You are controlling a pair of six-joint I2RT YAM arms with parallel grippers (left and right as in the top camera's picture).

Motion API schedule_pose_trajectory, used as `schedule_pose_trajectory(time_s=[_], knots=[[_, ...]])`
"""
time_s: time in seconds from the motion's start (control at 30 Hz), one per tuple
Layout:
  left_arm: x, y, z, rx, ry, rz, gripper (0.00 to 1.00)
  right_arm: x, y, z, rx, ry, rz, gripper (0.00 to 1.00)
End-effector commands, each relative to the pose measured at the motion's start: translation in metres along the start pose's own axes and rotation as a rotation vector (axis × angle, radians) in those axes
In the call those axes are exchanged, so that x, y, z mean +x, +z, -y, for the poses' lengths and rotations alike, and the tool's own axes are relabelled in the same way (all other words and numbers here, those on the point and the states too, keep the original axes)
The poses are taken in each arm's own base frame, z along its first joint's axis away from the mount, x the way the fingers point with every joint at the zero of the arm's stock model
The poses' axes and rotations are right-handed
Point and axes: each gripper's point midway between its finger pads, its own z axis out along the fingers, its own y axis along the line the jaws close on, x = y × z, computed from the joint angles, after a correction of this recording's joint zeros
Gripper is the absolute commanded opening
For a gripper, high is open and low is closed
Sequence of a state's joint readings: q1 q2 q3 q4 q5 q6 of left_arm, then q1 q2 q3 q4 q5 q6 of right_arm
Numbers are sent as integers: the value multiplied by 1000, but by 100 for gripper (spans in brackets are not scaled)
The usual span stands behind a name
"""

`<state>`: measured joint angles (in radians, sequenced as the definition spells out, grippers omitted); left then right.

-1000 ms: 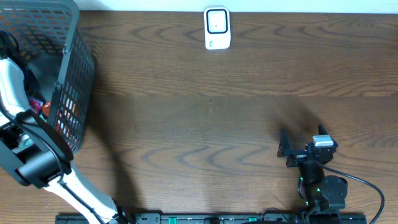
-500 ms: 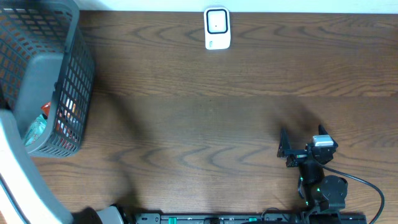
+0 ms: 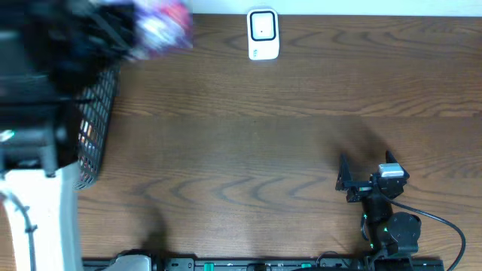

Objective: Scan the item barcode
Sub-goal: 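Carry the purple package to the table in front of the scanner and release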

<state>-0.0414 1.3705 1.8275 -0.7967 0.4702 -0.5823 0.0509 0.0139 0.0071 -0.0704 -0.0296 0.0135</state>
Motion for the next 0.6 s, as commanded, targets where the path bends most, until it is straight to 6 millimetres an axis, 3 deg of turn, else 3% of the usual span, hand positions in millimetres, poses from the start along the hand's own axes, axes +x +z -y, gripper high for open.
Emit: schedule_pose_trajectory(time_s=[0.0,0.33,0.47,0.57], knots=[[61,48,-1,-3,13,-240,7,1,0,1,2,-10,-3,99],[198,169,-28,-112,19,-659,7,1,0,1,2,-10,-3,99],[235,211,-39,-151,-55,-712,8,1,0,1,2,-10,-3,99],[257,228,-49,-219,-177,-741,7,1,0,1,2,-10,-3,99]])
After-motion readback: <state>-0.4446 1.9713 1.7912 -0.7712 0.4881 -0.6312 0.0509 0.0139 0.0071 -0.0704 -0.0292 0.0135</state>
